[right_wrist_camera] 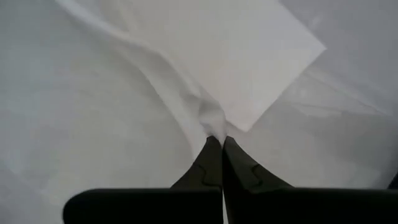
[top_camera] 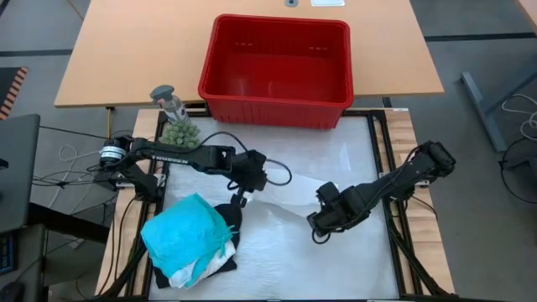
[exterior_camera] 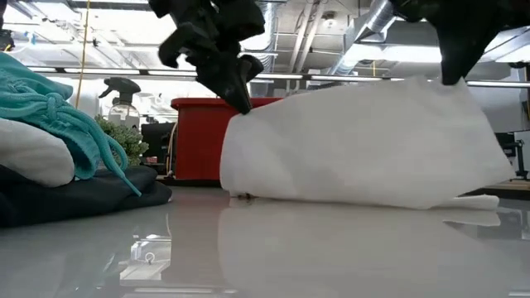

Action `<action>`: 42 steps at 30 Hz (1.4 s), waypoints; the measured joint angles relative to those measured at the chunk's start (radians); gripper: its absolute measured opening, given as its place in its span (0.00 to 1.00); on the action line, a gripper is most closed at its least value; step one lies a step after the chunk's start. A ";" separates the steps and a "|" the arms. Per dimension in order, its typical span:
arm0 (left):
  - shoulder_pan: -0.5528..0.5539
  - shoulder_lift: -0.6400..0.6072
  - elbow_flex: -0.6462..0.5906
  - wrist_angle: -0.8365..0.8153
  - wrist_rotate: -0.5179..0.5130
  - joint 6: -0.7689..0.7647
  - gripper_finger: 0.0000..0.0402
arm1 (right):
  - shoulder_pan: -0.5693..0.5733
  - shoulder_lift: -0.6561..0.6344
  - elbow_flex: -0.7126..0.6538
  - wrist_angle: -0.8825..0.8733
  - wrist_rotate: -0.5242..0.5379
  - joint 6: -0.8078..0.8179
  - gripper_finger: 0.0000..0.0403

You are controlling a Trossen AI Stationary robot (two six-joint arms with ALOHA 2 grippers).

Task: Fold Laundry from Bin
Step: Fold the white shorts

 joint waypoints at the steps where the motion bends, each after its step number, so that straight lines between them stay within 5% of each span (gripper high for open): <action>1: 0.012 0.002 0.000 0.007 0.011 0.001 0.00 | -0.010 0.001 -0.003 -0.001 0.000 0.005 0.04; 24: 0.115 0.109 -0.001 0.172 0.014 0.054 0.00 | -0.172 0.002 -0.056 -0.222 -0.035 0.035 0.04; 42: 0.197 0.155 0.001 0.303 0.008 0.085 0.00 | -0.398 0.002 -0.251 -0.081 -0.028 -0.136 0.04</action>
